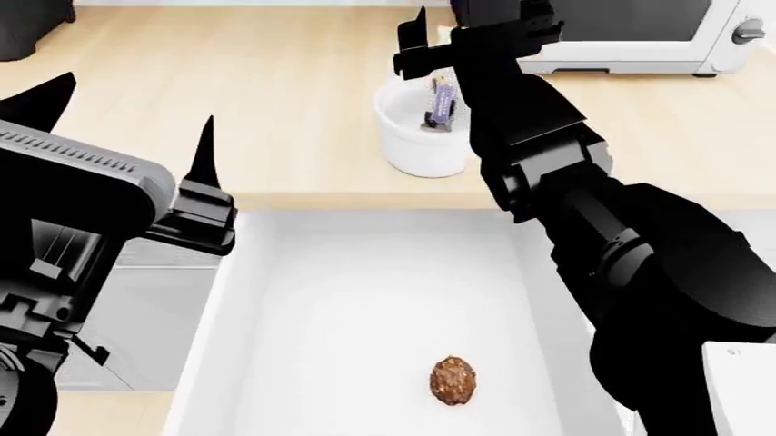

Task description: Place the bar in the bowl and close the drawer.

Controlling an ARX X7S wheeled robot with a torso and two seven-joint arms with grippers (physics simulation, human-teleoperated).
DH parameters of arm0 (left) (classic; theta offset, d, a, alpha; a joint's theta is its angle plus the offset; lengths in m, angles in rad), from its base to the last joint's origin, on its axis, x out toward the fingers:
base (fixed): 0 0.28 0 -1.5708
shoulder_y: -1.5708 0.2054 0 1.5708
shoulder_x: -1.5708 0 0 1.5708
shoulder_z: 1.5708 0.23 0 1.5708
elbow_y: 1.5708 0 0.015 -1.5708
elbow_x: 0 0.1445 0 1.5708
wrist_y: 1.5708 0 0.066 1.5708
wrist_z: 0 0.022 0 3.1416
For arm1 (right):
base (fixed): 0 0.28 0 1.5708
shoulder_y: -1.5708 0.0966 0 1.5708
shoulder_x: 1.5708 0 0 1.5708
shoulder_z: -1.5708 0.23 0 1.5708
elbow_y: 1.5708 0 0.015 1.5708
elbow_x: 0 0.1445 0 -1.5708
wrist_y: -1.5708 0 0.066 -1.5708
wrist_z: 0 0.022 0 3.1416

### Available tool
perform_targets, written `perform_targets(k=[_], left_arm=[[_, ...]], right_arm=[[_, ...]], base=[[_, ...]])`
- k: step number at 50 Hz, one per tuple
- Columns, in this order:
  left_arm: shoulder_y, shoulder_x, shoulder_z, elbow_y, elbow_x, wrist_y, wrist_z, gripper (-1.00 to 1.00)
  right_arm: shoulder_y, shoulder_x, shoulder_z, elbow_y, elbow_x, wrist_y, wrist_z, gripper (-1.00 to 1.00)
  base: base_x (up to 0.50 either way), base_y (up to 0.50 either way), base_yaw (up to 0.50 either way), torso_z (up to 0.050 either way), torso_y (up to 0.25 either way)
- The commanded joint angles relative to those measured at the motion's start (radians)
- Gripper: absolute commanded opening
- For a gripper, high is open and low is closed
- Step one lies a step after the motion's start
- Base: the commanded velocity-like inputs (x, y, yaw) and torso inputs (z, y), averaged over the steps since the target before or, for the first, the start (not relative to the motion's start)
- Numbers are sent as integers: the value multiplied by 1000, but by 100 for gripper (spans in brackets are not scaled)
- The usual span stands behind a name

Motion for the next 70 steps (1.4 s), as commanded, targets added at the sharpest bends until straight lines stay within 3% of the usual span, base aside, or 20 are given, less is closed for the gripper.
perform_targets(k=[1, 21, 22, 27, 30, 42, 59, 70], left_arm=[[3, -9, 12, -1, 0, 21, -4, 100], [-17, -15, 24, -11, -19, 28, -26, 100], [-15, -16, 21, -10, -23, 29, -27, 100], [-13, -19, 22, -12, -22, 36, -30, 100], [-10, -21, 28, -14, -13, 46, -28, 100], [20, -30, 76, -44, 60, 103, -7, 100], [43, -33, 100, -64, 96, 145, -1, 100], [56, -41, 97, -62, 95, 153, -7, 100]], right_arm=[[0, 0, 0, 0, -1, 0, 0, 100], [0, 0, 0, 0, -1, 0, 0, 100], [17, 0, -9, -22, 38, 122, -150, 100], [137, 2, 2, -45, 94, 233, -180, 100], [146, 193, 15, -446, 145, 329, 36, 100], [130, 543, 58, -1134, 211, 367, 414, 100], [48, 792, 48, -1526, 167, 332, 661, 100], [-31, 912, 54, -1740, 220, 281, 730, 100]], base=[[0, 0, 0, 0, 250], [0, 0, 0, 0, 222], [0, 0, 0, 0, 88], [0, 0, 0, 0, 41], [0, 0, 0, 0, 0], [0, 0, 0, 0, 0], [0, 0, 0, 0, 0], [0, 0, 0, 0, 0]])
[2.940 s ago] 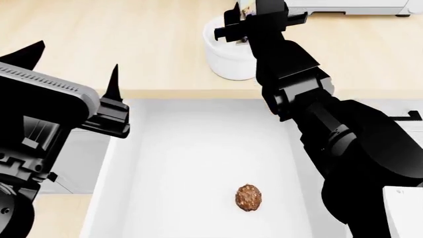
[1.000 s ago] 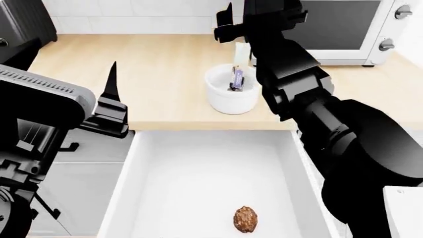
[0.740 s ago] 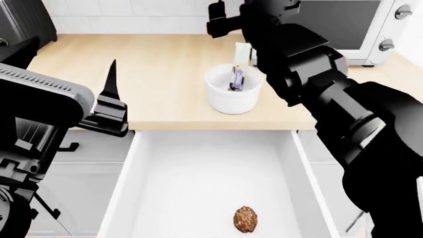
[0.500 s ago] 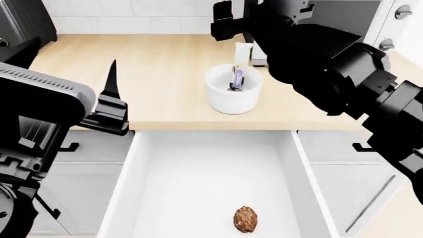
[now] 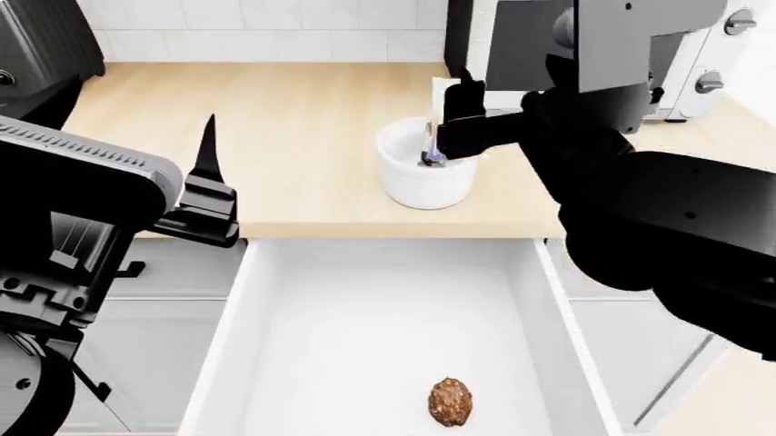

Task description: Place the bar in the bowl and close the drawer.

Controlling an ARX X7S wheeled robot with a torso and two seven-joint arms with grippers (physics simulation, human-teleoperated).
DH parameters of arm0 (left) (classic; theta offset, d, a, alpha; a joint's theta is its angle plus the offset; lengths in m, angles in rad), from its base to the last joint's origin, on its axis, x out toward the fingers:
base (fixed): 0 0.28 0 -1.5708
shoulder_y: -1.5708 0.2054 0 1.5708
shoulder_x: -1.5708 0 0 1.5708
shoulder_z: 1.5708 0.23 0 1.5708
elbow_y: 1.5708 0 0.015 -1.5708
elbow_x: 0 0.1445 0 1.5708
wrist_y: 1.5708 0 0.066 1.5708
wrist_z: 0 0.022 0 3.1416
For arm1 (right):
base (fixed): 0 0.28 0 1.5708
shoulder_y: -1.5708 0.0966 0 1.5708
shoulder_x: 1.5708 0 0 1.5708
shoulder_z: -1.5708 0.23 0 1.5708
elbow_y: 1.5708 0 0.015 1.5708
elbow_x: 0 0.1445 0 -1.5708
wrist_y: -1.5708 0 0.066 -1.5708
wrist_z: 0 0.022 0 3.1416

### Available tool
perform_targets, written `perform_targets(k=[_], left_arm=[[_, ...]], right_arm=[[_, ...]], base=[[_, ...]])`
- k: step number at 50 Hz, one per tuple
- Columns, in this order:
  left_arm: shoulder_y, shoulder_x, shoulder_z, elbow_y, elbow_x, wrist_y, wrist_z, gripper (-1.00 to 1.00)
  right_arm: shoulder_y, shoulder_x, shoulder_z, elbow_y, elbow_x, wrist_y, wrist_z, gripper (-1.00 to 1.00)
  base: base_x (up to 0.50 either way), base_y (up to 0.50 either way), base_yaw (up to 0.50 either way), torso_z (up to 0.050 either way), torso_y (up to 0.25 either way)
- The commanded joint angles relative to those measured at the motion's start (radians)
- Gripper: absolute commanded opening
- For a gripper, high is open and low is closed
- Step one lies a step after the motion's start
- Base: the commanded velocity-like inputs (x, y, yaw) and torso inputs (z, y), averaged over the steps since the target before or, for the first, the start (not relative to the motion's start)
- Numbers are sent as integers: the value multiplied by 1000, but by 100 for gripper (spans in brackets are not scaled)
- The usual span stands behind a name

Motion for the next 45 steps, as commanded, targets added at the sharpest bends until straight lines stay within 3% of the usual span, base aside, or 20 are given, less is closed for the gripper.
perform_targets(k=[1, 29, 45], left_arm=[[14, -9, -3, 1, -1, 9, -5, 100], [50, -21, 0, -17, 27, 55, -9, 100], [46, -28, 0, -16, 17, 57, -14, 100]], right_arm=[[-68, 138, 3, -236, 23, -40, 104, 100], [-137, 241, 17, -385, -95, -119, 202, 100], [-123, 249, 28, -385, -72, -106, 209, 100]], base=[[0, 0, 0, 0, 0], [-4, 3, 0, 0, 0], [-310, 176, 0, 0, 0]])
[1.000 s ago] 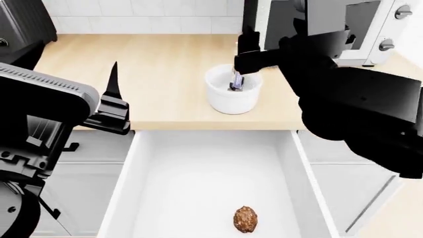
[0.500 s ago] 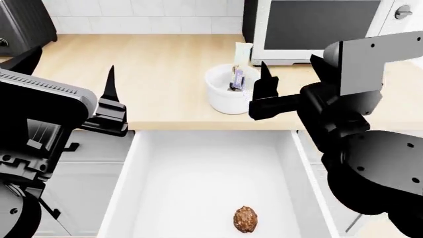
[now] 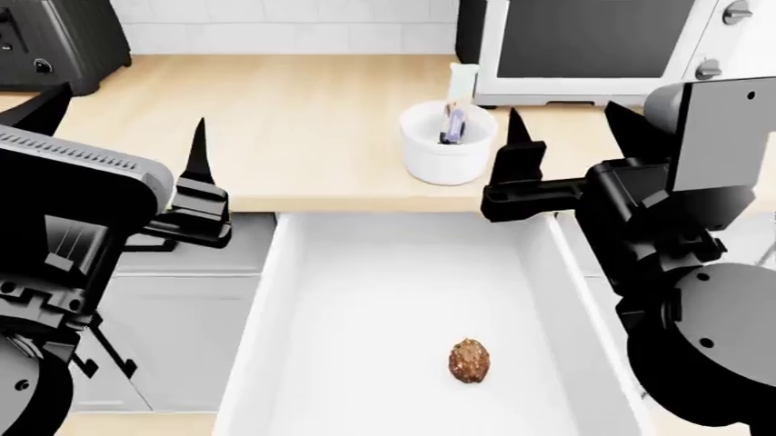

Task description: Place the bar in the bowl and close the drawer.

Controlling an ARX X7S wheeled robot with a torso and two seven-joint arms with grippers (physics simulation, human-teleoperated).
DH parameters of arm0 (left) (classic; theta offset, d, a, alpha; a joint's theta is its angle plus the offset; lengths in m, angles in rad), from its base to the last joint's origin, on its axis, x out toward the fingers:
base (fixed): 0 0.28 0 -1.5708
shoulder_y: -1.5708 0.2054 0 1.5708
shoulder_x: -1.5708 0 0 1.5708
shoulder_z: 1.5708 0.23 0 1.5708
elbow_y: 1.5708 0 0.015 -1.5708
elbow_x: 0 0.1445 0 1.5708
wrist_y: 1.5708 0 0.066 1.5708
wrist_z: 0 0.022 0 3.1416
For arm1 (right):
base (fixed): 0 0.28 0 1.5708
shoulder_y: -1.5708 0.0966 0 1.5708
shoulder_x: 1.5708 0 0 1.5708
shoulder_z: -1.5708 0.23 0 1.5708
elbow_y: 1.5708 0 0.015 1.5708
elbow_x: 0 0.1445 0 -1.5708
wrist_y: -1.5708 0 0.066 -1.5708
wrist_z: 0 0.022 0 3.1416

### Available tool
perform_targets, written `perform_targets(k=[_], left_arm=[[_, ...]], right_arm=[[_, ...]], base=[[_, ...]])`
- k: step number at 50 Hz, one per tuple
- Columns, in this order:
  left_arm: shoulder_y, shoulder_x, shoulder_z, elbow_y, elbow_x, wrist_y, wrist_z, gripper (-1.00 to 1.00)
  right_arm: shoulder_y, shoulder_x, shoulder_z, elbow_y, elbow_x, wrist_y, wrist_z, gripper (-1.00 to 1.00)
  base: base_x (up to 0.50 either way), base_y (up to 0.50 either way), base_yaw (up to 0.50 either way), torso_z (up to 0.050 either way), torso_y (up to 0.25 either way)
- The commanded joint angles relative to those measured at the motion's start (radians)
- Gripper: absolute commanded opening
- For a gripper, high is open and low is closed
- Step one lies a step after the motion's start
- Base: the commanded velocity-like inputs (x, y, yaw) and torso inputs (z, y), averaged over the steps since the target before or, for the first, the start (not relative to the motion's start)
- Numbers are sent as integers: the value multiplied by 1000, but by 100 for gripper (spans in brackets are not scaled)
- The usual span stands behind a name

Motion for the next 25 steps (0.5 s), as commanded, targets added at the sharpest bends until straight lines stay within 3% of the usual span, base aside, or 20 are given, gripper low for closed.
perform_targets(k=[1, 25], left_arm=[[4, -7, 0, 0, -2, 5, -3, 100], [25, -19, 2, 2, 4, 26, -8, 100]], right_arm=[[1, 8, 6, -5, -4, 2, 6, 100], [33, 55, 34, -46, -11, 14, 0, 100]], base=[[-309, 211, 0, 0, 0], [-15, 472, 0, 0, 0]])
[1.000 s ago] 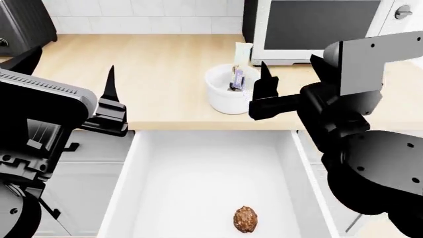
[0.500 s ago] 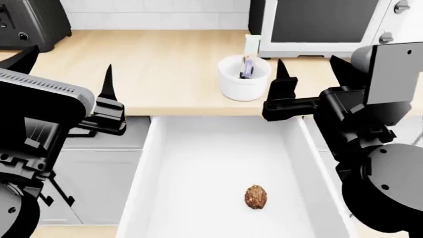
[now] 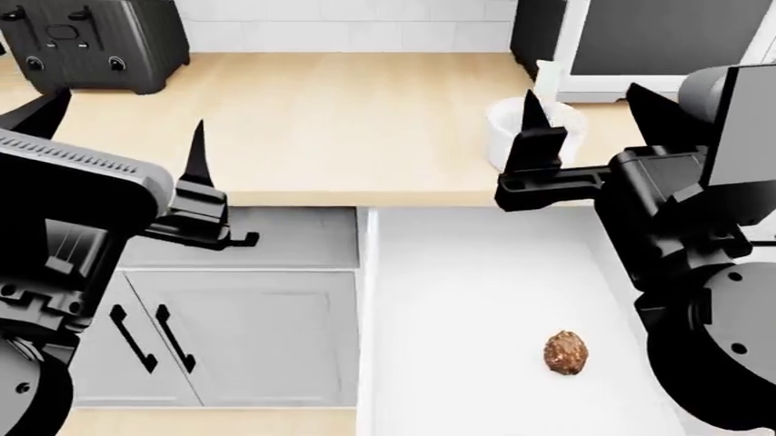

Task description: Place the bar in the bowl and close the drawer.

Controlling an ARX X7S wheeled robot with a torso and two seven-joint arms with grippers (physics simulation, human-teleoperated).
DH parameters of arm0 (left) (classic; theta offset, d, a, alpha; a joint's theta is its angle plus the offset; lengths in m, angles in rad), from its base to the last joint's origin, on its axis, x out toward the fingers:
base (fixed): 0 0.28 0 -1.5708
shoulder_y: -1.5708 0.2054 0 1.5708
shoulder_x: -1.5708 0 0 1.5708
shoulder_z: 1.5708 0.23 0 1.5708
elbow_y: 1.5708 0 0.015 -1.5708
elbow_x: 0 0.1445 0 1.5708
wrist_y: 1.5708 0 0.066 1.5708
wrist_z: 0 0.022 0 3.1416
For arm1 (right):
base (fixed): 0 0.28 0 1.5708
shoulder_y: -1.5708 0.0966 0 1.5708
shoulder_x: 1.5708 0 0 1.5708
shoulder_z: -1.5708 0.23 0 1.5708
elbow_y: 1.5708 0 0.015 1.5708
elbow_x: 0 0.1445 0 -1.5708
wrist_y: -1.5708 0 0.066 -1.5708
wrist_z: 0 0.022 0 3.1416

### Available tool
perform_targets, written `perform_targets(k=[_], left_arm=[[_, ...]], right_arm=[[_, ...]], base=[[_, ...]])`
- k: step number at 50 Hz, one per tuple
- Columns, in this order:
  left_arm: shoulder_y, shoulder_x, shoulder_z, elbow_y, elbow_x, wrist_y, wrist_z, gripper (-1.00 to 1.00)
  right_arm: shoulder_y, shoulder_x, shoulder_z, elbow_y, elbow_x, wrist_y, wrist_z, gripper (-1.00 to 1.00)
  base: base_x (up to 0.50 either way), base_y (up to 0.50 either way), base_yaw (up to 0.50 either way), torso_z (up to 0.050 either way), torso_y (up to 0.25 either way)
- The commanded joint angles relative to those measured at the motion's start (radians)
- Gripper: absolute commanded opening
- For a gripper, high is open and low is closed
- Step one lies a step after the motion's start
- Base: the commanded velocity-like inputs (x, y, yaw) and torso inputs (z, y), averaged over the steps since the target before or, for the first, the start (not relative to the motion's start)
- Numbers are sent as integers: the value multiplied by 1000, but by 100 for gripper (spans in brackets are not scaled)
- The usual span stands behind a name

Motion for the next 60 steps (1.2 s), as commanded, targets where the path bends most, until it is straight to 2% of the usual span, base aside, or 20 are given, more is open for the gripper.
perform_targets(k=[1, 14, 21, 26, 34, 43, 60], left_arm=[[12, -8, -3, 3, -1, 8, -4, 100], [13, -7, 15, -8, 15, 22, -3, 100], [-28, -6, 31, -19, 11, 10, 1, 100], [-41, -3, 43, -23, 14, 11, 4, 100], [-34, -12, 33, -18, 4, 12, 1, 100], [-18, -15, 42, -22, 20, 28, 3, 100], [1, -23, 40, -22, 21, 42, 0, 100]], right_arm=[[18, 20, 10, -20, 7, 17, 4, 100], [18, 33, 16, -25, 9, 18, 8, 100], [44, 49, 30, -36, 35, 36, 12, 100], [76, 108, 50, -87, 84, 53, 15, 100], [98, 139, 65, -114, 117, 66, 15, 100], [110, 131, 70, -113, 125, 85, 18, 100], [85, 114, 64, -96, 116, 75, 36, 100]], base=[[11, 500, 0, 0, 0], [13, 500, 0, 0, 0], [24, 500, 0, 0, 0], [32, 500, 0, 0, 0], [74, 475, 0, 0, 0], [167, 401, 0, 0, 0], [214, 126, 0, 0, 0]])
